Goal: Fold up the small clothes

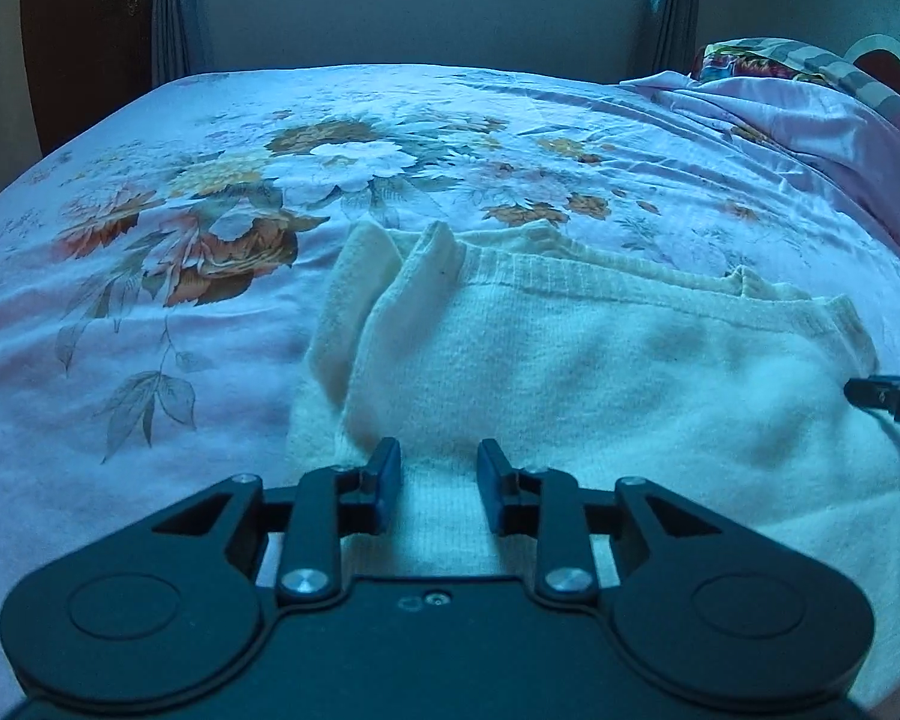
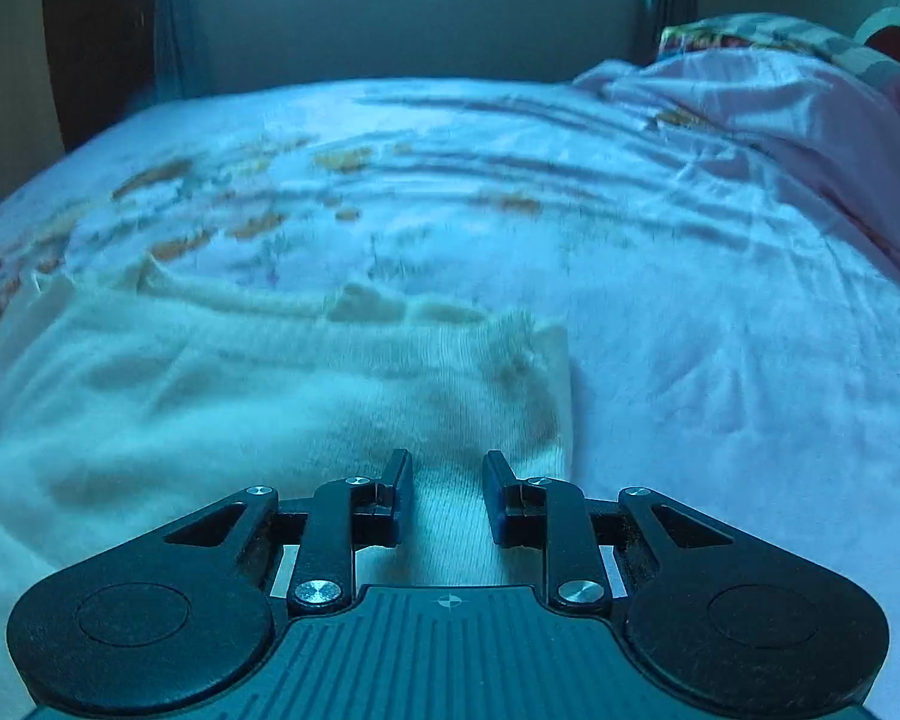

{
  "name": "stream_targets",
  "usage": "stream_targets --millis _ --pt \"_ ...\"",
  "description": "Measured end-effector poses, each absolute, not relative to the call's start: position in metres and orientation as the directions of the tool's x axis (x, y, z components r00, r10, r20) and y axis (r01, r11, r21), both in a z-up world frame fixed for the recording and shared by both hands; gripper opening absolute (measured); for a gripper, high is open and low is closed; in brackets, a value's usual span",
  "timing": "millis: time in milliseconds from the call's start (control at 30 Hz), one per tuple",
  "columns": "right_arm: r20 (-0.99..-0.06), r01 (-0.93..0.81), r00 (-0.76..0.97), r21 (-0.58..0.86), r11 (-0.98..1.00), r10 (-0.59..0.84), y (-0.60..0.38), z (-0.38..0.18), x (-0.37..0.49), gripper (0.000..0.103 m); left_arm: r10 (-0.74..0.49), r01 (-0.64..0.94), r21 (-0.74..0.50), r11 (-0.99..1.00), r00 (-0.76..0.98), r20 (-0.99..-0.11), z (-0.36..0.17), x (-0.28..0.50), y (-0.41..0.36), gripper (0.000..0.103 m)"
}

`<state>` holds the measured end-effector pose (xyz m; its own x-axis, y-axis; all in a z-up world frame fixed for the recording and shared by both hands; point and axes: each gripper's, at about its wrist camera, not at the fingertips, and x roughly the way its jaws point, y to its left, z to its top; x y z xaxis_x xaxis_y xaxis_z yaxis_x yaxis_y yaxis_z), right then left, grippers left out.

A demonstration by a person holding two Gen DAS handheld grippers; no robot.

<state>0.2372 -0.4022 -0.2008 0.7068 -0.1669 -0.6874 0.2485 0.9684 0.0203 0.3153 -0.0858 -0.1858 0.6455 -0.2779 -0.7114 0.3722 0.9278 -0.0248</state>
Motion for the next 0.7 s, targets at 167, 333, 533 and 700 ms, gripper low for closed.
stream_targets --millis 167,333,533,700 --pt "-0.626 0.234 0.773 0.127 0.964 -0.105 -0.387 -0.174 0.194 0.024 -0.291 0.351 -0.066 0.934 0.642 -0.71 -0.169 0.29 -0.072 0.027" --pt "-0.629 0.121 0.777 0.138 0.983 -0.007 -0.341 -0.172 0.146 0.024 -0.287 0.352 -0.065 0.934 0.629 -0.722 -0.177 0.25 -0.056 0.027" --pt "-0.677 0.131 0.735 0.085 0.988 -0.039 -0.314 -0.197 0.119 0.024 -0.255 0.337 -0.032 0.941 0.645 -0.72 -0.176 0.224 -0.051 0.027" --pt "-0.686 0.147 0.726 0.079 0.986 -0.053 -0.309 -0.192 0.105 0.024 -0.252 0.359 -0.016 0.933 0.622 -0.742 -0.178 0.21 -0.051 0.027"
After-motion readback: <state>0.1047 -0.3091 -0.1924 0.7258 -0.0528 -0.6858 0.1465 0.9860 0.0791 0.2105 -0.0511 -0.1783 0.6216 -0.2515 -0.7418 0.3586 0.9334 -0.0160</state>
